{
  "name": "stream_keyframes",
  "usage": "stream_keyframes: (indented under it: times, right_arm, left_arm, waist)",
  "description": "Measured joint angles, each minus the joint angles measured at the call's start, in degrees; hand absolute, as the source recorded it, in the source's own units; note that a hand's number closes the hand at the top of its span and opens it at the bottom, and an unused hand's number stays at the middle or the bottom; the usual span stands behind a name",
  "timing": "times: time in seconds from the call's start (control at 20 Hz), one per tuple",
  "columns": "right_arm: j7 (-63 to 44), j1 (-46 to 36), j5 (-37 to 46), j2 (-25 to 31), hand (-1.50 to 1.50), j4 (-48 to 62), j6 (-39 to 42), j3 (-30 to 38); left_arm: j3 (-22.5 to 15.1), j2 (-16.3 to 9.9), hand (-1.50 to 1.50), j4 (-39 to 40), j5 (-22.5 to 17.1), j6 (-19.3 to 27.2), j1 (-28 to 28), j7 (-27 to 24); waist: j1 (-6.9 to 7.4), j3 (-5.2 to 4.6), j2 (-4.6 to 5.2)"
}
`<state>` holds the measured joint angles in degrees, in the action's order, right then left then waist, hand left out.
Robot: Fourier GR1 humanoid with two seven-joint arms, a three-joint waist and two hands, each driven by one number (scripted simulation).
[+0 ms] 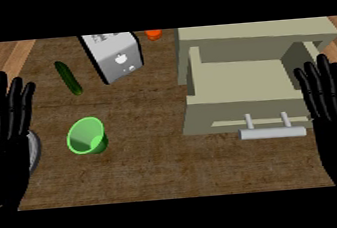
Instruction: Pick up the cup, place it into the drawer and close the drawer
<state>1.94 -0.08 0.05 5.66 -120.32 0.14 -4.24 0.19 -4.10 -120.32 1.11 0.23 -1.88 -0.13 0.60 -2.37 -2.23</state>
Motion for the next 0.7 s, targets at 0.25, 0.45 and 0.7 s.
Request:
stream_keyframes:
  times: [0.25, 0.45, 0.7]
  right_arm:
    - [0.5, -0.1, 0.6, 0.2, -1.5, -0.4, -0.2, 0.8]
    - [-2.6, 0.7, -0.3, 1.1, -1.5, 1.2, 1.7, -0.2]
    - [-7.8, -4.1, -3.6, 3.1, -1.5, 3.9, 3.9, 2.4]
  left_arm:
    - [3.7, -3.3, -1.5, 0.4, -7.5, -6.2, 1.8, -2.2]
    - [6.3, -3.8, -1.5, 4.7, -16.1, -9.1, 3.1, 1.3]
    - [10.3, -5.1, -1.5, 12.3, -22.6, -11.9, 1.4, 2.5]
  waist:
    - [-0.29, 1.67, 1.55]
    - [-0.33, 2.07, 2.09]
    - [-0.46, 2.27, 2.27]
